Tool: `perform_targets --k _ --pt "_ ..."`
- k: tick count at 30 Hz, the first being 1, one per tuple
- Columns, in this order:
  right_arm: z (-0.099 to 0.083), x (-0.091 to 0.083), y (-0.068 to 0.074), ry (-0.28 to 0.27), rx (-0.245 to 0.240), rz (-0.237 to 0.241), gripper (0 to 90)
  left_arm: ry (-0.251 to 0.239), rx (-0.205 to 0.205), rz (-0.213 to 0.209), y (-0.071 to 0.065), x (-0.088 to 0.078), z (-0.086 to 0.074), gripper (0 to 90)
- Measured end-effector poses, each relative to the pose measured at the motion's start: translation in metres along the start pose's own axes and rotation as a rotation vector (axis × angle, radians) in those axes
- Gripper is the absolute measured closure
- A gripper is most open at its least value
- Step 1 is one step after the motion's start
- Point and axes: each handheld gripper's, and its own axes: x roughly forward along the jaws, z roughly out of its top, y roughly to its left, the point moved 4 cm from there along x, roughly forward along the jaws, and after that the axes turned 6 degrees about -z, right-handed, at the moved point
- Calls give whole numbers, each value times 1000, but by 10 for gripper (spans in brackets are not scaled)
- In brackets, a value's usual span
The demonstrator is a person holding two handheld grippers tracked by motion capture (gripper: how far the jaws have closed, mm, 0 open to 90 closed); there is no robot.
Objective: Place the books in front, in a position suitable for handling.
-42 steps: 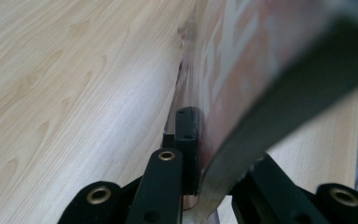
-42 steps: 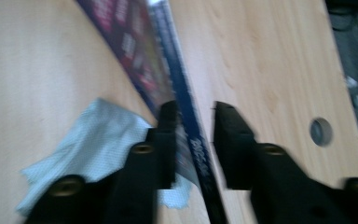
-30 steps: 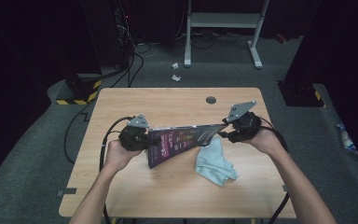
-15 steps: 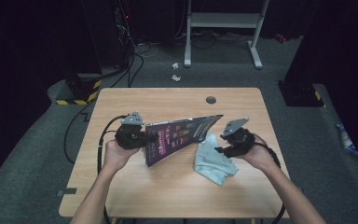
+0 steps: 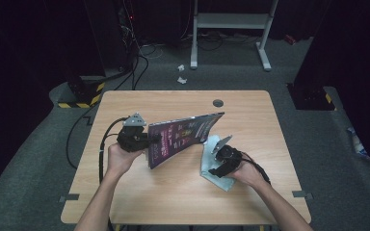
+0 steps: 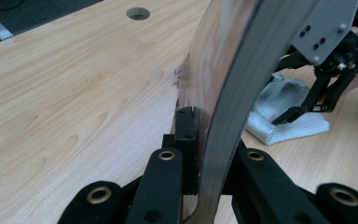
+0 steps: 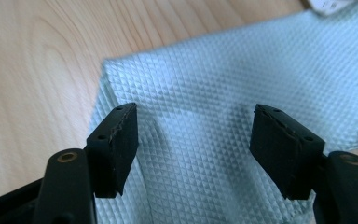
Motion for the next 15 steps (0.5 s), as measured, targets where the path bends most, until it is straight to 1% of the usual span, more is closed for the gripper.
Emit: perform_targets --k 3,4,7,8,9,11,13,14,15 --pt "-2 0 0 -11 -1 -7 340 -4 0 9 0 1 -1 841" --pt "-2 -1 0 -6 -3 -11 371 -4 6 16 -1 1 0 841" --pt "-3 -7 0 30 8 -24 644 0 15 27 -2 2 0 841" --pt "-5 -9 0 43 5 -27 720 -1 15 31 -2 3 -1 841" --pt "-7 -10 0 52 3 -29 766 0 18 33 -2 4 -1 841" --pt "-12 -14 0 66 8 -28 817 -6 19 37 -3 5 -1 841" --pt "-17 -19 -2 66 15 -42 837 -3 29 42 -3 5 -1 841" --pt "-20 -23 -5 54 35 -50 839 -10 22 41 -3 5 -1 841" --pt "-23 -28 -9 35 64 -53 841 -10 26 45 -2 5 -1 841"
